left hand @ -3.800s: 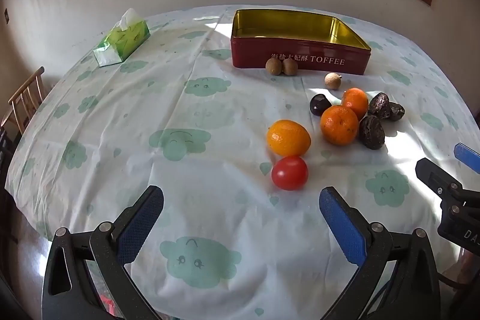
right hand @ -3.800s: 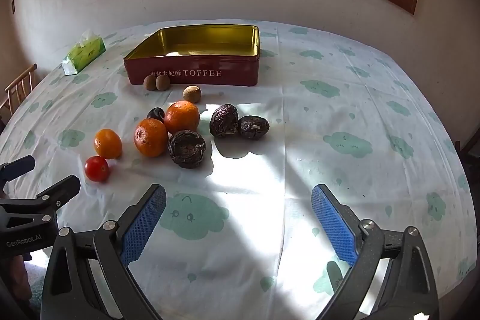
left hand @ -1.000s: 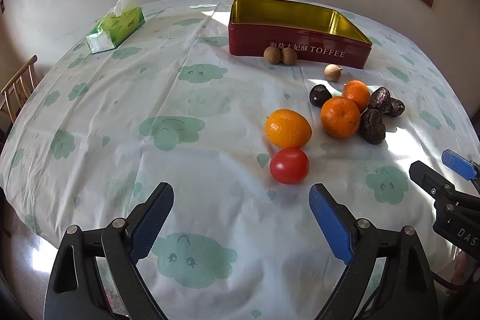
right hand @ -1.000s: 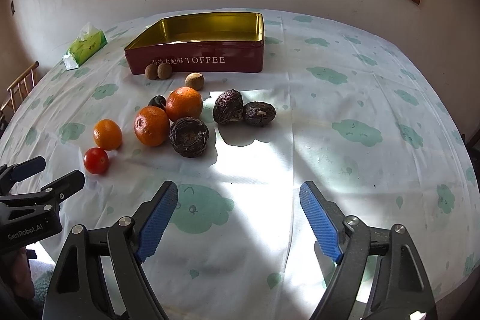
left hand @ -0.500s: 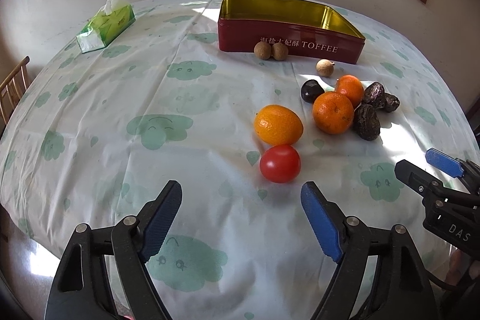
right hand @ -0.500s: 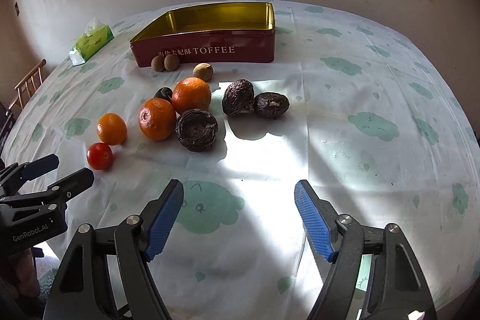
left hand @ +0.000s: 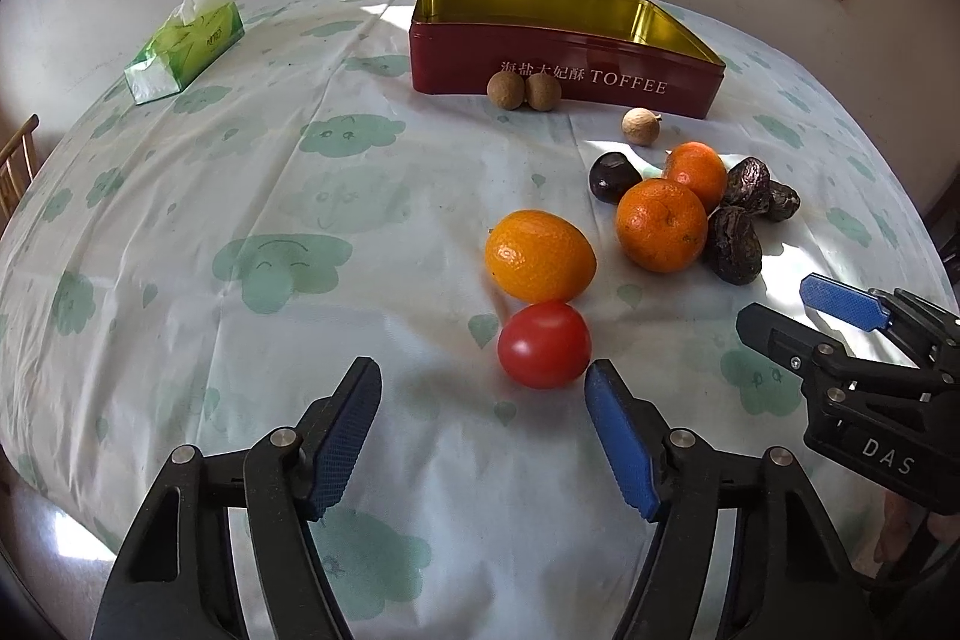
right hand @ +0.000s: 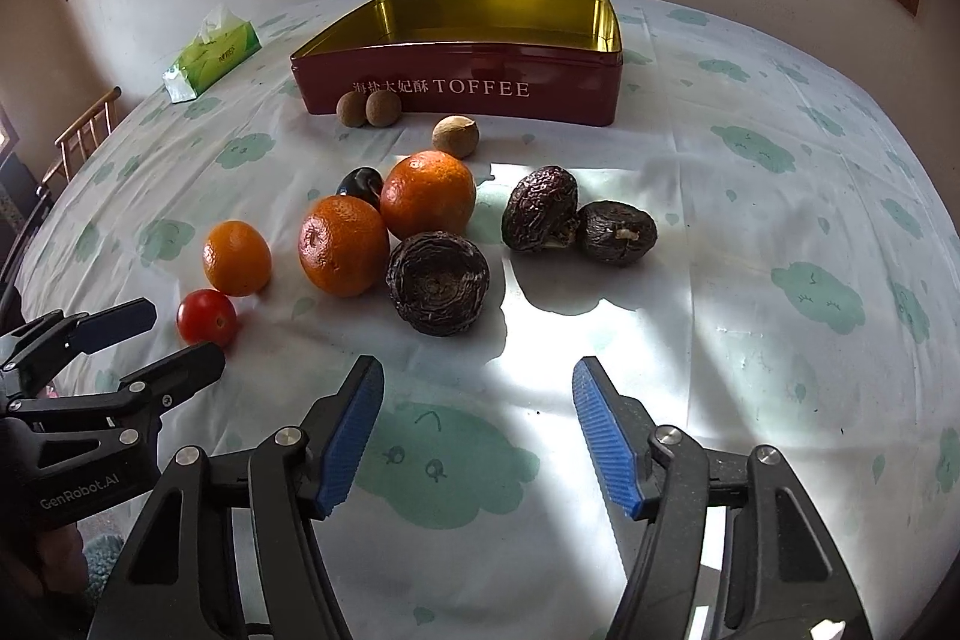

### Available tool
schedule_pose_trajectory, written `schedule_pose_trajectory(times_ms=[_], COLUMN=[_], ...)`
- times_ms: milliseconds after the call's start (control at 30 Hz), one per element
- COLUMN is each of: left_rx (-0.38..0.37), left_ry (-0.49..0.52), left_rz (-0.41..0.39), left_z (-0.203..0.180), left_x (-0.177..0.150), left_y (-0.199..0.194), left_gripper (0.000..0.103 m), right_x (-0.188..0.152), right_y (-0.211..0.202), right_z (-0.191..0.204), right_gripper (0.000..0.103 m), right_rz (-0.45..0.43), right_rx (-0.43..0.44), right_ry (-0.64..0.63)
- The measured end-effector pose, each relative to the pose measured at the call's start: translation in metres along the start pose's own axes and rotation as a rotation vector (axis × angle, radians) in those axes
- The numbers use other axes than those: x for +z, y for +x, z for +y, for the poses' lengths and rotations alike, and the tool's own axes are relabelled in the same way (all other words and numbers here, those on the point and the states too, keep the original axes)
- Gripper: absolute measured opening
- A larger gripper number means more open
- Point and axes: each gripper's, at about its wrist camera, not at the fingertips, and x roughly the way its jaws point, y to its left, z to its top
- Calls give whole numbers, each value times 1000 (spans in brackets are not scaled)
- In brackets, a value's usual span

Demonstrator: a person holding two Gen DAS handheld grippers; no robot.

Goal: Organize fruits
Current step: 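Grasp a dark wrinkled fruit with the right tool while the left tool grasps the red tomato, then carry the dark fruit and the tomato in both tools over the red tin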

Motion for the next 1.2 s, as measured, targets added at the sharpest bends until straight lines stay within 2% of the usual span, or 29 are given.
schedule_pose_trajectory(times_ms=[333,433,500,700,1200], left_rx=[-30,-44,-61,-99,-84], left_ry=[15,23,31,35,25], left_rz=[-6,-13,-16,-27,-45], left_z=[-1,-2,-3,-5,-2], left_x=[6,6,6,6,5], left_y=[8,8,7,5,-3], left_gripper=[63,55,47,32,32], right_x=[16,20,21,20,10], right_y=[14,16,17,16,7], right_z=[7,9,9,11,5], right_gripper=[54,43,40,34,33], right_rz=[-1,-5,-6,-8,-13], right_rx=[7,12,15,28,70], right_ry=[-37,-45,-47,-52,-22])
